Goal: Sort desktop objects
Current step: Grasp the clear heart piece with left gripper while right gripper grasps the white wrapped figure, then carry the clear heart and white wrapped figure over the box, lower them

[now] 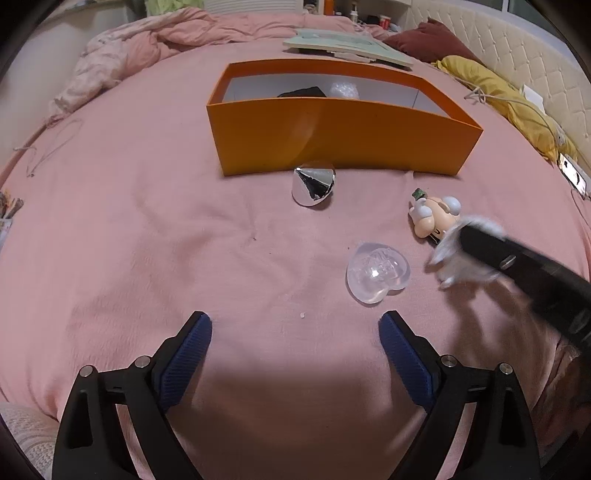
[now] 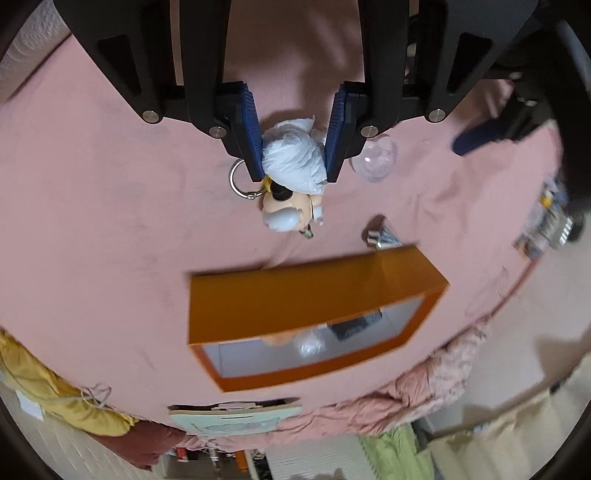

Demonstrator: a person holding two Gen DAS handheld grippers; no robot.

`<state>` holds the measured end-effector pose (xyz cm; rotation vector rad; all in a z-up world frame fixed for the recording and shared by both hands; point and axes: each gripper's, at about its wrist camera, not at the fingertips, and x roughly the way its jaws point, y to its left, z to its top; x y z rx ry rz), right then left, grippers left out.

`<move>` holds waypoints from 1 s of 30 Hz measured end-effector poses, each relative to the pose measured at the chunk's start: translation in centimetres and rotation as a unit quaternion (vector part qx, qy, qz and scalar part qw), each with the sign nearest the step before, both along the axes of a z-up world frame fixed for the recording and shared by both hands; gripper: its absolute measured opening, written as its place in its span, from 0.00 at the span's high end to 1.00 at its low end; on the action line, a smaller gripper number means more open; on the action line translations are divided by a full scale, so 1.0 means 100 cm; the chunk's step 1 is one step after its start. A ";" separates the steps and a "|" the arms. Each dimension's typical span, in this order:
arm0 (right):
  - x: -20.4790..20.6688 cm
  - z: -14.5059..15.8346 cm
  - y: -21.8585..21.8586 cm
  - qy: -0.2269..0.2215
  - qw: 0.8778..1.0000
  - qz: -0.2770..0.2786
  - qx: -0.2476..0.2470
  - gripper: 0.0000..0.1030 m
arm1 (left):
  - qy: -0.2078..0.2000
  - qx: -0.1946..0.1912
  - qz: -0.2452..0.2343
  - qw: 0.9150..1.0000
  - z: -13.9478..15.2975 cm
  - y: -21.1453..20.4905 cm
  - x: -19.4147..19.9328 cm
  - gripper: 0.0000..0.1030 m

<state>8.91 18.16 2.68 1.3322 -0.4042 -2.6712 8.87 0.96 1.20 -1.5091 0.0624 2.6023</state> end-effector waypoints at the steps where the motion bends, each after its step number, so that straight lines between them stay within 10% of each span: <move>1: 0.002 0.005 0.007 0.011 1.000 -0.010 -0.012 0.67 | 0.000 0.004 0.001 1.000 0.001 0.000 -0.001 0.10; 11: 0.001 0.027 0.050 0.055 0.993 -0.091 -0.055 0.67 | 0.038 0.129 -0.017 0.991 0.017 -0.009 0.005 0.20; 19: -0.004 0.022 0.039 0.046 0.995 -0.075 -0.049 0.67 | 0.057 -0.003 -0.087 0.995 -0.010 0.040 0.001 0.27; 25: -0.003 0.021 0.032 0.047 0.996 -0.062 -0.045 0.67 | 0.067 0.012 -0.065 0.996 -0.004 0.023 0.005 0.65; 30: -0.002 0.021 0.033 0.049 0.996 -0.064 -0.044 0.67 | 0.071 0.052 -0.047 0.995 0.002 0.014 0.005 0.65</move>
